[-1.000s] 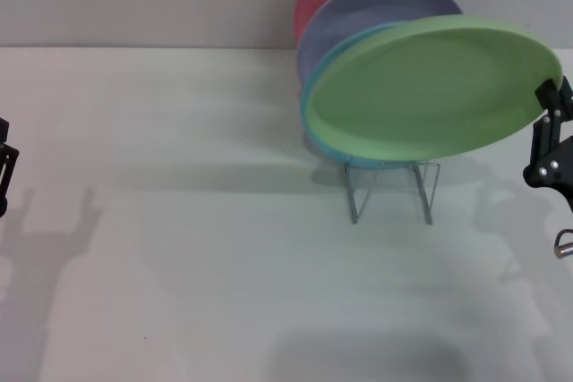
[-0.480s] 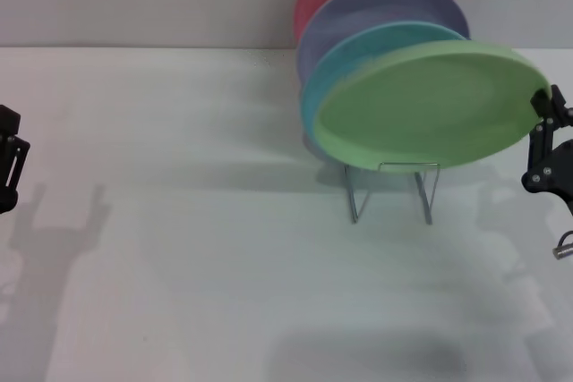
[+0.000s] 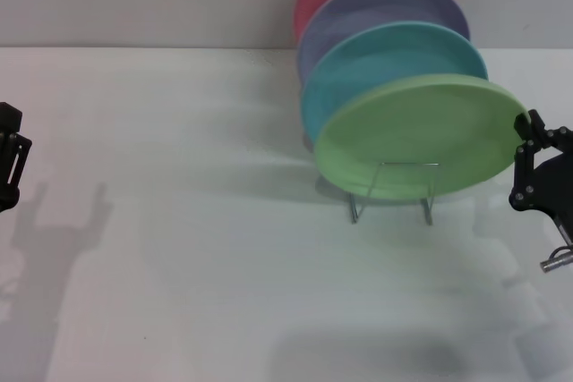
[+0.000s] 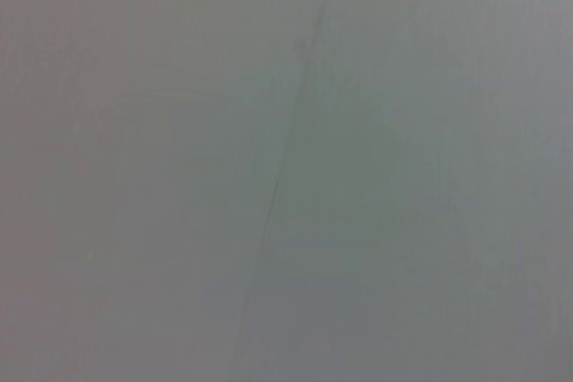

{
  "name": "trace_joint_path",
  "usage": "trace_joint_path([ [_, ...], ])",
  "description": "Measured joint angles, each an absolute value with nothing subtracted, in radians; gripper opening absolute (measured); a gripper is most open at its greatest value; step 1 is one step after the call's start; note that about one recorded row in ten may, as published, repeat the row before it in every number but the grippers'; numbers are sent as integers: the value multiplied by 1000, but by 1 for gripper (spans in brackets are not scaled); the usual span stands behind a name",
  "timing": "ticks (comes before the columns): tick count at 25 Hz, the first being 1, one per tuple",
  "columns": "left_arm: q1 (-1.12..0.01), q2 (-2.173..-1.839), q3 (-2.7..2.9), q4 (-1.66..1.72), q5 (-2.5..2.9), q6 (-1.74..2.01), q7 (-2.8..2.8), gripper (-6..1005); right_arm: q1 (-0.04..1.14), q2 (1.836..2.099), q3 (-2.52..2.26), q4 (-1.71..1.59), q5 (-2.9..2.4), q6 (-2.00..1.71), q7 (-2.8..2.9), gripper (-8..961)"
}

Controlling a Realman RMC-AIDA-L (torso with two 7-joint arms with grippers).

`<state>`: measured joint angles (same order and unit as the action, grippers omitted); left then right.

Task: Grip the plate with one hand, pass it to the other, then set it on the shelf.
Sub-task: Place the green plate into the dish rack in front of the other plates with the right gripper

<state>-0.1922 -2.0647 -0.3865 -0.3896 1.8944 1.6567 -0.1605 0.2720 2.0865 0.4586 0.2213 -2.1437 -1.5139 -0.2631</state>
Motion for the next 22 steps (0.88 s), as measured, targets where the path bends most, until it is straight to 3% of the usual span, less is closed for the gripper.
trace_joint_path([
  [9,-197,-2063,-387,-390,1894,1657,-163,836,272,2088,453,228,-2144,-1472,-261,17],
  [22,-200,-2060,-392,-384,1895,1664,-167,836,230,2082,440,209,-2138,-1627,-87,210],
])
